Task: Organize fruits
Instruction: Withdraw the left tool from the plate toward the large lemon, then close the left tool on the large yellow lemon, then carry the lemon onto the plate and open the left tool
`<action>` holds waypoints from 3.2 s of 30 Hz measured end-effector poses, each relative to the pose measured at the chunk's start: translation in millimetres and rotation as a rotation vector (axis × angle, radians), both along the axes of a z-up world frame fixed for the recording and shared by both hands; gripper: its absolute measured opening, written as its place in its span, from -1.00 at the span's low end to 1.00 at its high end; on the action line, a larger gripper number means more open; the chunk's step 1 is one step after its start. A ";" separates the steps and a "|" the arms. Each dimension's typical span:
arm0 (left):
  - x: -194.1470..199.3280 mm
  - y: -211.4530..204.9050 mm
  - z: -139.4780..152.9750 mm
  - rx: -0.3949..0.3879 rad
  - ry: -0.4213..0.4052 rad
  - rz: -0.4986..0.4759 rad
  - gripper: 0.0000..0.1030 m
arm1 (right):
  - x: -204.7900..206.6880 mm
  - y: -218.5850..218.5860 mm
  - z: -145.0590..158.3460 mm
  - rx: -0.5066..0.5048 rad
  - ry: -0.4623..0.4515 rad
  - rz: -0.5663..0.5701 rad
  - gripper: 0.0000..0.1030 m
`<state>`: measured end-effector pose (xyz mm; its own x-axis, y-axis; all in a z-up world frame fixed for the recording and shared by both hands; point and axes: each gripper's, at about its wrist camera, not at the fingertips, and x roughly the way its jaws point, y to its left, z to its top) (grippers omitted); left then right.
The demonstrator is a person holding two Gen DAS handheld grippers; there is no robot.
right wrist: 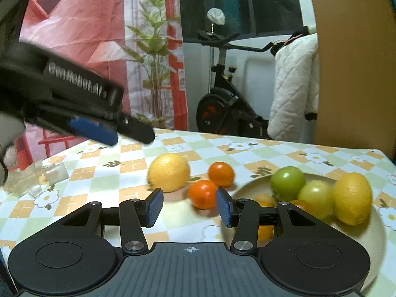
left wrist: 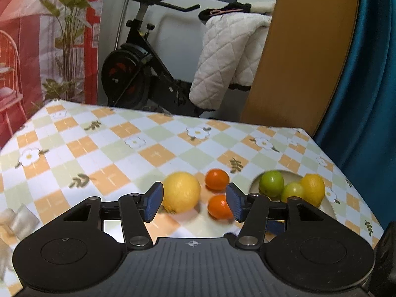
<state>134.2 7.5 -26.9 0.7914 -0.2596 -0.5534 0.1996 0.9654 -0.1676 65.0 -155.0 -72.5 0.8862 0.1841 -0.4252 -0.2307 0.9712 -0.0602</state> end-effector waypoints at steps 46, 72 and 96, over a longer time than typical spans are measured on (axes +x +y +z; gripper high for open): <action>81.6 22.9 -61.9 -0.149 0.175 -0.150 0.02 | 108.7 54.9 -22.6 -0.052 0.151 -0.028 0.14; 71.0 17.1 -66.5 -0.098 0.153 -0.133 0.08 | 101.5 57.5 -23.4 -0.056 0.155 -0.008 0.12; 14.7 -13.8 -44.7 -0.049 0.150 -0.145 0.06 | 30.5 34.3 -9.4 0.009 0.082 0.019 0.11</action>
<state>148.9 -6.3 -71.7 0.6536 -0.3944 -0.6460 0.3052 0.9184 -0.2520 95.5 -120.8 -82.0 0.8449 0.2044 -0.4944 -0.2526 0.9671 -0.0318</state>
